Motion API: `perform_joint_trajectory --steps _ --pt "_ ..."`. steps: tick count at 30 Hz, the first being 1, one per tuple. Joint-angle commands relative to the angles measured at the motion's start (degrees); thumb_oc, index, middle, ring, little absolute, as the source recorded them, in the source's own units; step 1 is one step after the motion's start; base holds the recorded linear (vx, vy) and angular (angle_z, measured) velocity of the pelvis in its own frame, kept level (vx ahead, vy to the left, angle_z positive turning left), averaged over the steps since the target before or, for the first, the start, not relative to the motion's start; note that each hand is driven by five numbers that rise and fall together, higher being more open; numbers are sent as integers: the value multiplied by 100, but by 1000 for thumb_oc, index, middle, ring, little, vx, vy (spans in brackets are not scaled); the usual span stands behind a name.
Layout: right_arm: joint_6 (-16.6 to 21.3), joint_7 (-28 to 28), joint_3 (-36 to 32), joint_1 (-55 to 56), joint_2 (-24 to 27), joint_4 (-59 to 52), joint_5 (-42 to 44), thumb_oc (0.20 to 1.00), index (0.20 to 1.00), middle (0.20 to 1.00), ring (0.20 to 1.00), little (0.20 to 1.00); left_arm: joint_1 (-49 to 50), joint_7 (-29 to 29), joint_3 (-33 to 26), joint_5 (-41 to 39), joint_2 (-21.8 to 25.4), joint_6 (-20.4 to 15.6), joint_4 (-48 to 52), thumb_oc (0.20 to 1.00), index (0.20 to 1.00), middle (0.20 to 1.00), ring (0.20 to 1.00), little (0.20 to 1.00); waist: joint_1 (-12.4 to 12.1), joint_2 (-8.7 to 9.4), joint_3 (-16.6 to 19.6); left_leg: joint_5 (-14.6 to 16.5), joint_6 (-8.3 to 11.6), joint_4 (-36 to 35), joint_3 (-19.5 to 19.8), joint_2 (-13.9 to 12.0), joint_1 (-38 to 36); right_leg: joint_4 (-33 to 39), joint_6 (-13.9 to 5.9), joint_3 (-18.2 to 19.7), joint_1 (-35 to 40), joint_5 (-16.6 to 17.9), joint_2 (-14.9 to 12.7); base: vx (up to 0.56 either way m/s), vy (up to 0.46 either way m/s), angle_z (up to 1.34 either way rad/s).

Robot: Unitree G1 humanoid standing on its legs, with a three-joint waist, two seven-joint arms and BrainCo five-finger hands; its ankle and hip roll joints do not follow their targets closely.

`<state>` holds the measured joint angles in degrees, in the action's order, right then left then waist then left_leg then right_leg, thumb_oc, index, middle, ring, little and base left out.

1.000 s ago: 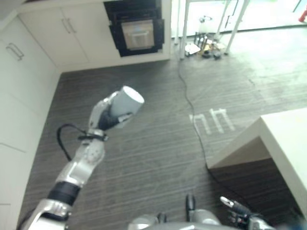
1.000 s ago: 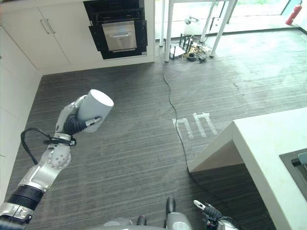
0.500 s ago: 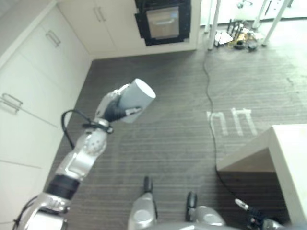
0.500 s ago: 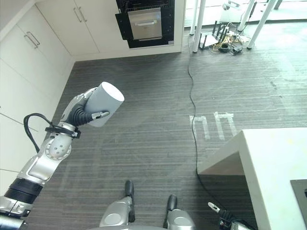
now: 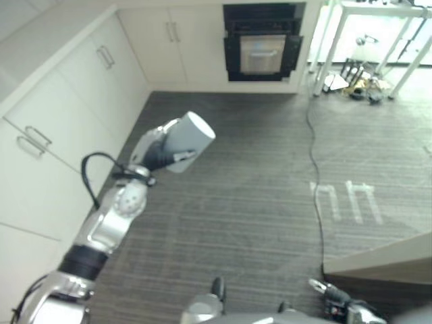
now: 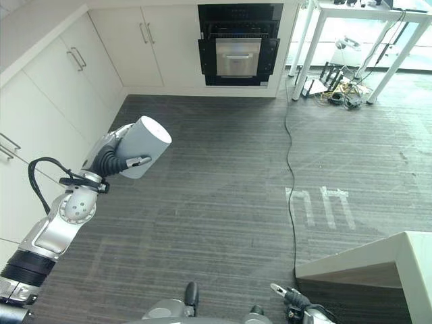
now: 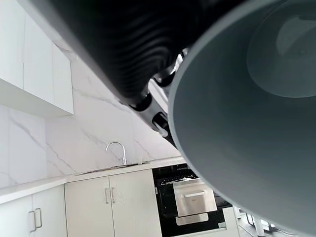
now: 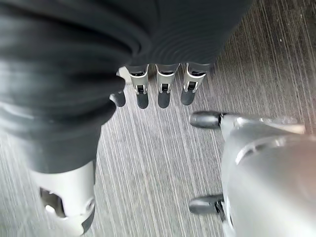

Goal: Place the dishes in the dishwasher.

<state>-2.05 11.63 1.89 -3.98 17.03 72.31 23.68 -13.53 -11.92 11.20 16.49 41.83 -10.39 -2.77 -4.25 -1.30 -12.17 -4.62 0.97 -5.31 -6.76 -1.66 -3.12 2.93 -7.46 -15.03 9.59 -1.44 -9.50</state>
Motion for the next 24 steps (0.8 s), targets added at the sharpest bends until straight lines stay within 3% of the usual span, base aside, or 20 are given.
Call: perform_joint_trajectory --steps 1,8,9,15,17,19,20,21,22,23,24 --pt "255 237 209 -35 153 102 -27 1000 1000 1000 1000 1000 -300 -135 -416 52 -35 -283 194 200 200 200 200 200 -19 -210 32 574 -27 253 -18 -148 153 -712 0 -133 -324 -524 -95 41 21 -2" --pt "135 445 322 -37 134 78 -104 1000 1000 1000 1000 1000 -210 21 -500 -77 -40 -324 248 200 200 200 200 200 -71 -159 52 607 -51 191 -7 -151 71 -709 -30 -113 -297 -542 -60 27 -4 -2" --pt "284 430 60 34 243 -321 847 1000 1000 1000 1000 1000 -488 -276 -189 -738 -203 -559 35 200 200 200 200 200 631 -341 -138 591 207 543 -358 -216 103 -459 291 417 -421 -439 512 22 -4 7" --pt "113 474 134 53 227 -228 650 1000 1000 1000 1000 1000 -481 -169 -214 -889 -385 -566 -137 200 200 200 200 200 613 -365 -127 647 179 512 -365 -234 -54 -608 365 233 -364 -603 504 61 -64 0" --pt "197 544 122 64 244 -170 246 1000 1000 1000 1000 1000 -444 -168 -236 -1000 -477 -596 -130 200 200 200 200 200 671 -325 -124 764 178 743 -491 -241 -69 -594 400 242 -367 -606 506 45 -64 5" --pt "288 506 222 59 290 -190 -47 1000 1000 1000 1000 1000 -436 -229 -200 -1064 -564 -604 -87 200 200 200 200 200 697 -173 -178 1271 24 1754 -649 -117 209 -693 460 231 -423 -589 358 73 -26 17" --pt "315 453 290 49 330 -195 -71 1000 1000 1000 1000 1000 -454 -208 -202 -1070 -569 -604 -82 200 200 200 200 200 656 -152 -250 1203 59 2123 -604 -131 484 -721 494 243 -424 -568 367 146 41 52" --pt "357 436 333 16 372 -170 -170 1000 1000 1000 1000 1000 -456 -167 -213 -1086 -553 -626 -84 200 200 200 200 200 628 -163 -310 1071 96 2030 -581 -194 630 -746 493 280 -439 -555 394 266 162 45" --pt "401 392 384 -15 407 -128 -321 1000 1000 1000 1000 1000 -419 -82 -242 -1088 -526 -655 -73 200 200 200 200 200 554 -239 -375 706 211 1542 -509 -302 739 -761 466 324 -383 -607 461 497 368 33" --pt "352 309 426 -16 427 -79 -303 1000 1000 1000 1000 1000 -368 -29 -233 -1019 -573 -699 -69 200 200 200 200 200 422 -340 -443 62 399 914 -440 -475 999 -708 452 329 -155 -715 515 477 354 2" --pt "336 297 422 -11 431 -76 -300 1000 1000 1000 1000 1000 -367 -20 -227 -1010 -585 -704 -71 200 200 200 200 200 412 -341 -449 -4 417 847 -447 -488 1014 -699 455 320 -119 -734 508 514 448 3"
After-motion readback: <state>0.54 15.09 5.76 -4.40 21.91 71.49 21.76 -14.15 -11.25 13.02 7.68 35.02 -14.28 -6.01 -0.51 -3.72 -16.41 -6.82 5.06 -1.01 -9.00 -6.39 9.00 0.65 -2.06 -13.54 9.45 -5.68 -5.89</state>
